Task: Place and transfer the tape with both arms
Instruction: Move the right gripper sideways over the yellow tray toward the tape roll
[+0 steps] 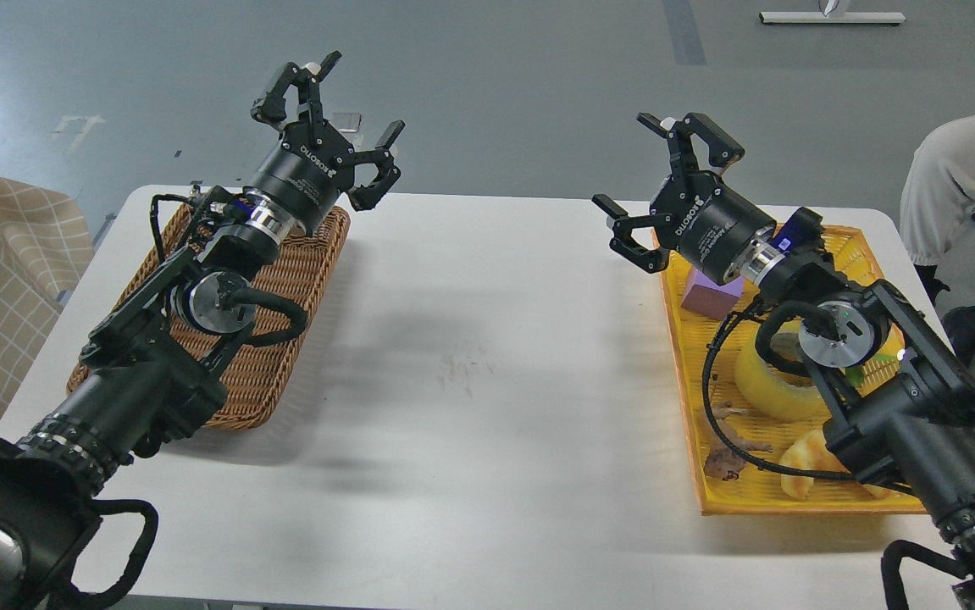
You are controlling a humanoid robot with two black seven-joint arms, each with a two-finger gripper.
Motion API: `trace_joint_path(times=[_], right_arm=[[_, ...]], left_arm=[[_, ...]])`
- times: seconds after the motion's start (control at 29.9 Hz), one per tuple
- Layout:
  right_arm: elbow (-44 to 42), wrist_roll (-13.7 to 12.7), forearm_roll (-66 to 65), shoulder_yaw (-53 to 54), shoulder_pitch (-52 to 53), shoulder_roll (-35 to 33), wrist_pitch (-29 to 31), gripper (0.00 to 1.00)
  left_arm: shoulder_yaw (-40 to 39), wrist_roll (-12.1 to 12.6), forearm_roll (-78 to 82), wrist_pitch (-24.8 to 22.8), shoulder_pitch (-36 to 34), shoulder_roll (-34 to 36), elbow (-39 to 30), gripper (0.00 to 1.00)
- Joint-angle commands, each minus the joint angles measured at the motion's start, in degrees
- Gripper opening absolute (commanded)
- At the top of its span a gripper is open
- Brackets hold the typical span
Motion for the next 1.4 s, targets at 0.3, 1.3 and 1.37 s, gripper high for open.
trace_joint_path(times=[0.3,1.3,1.37], right_arm=[[11.62,0.1,-33.98,-3.74,1.37,-14.9,0.0,1.0],[23.05,0.19,-52.47,-17.54,-2.06,-41.63,0.0,1.0],[23.05,0.19,-52.64,-17.54,-3.63,-41.63,0.0,0.99]], left_arm=[[0.0,0.0,0.0,0.0,-0.04,0.2,-0.81,0.98],[0.0,0.0,0.0,0.0,-0.04,0.46,-1.51,0.98],[0.0,0.0,0.0,0.0,-0.04,0.46,-1.51,0.98]])
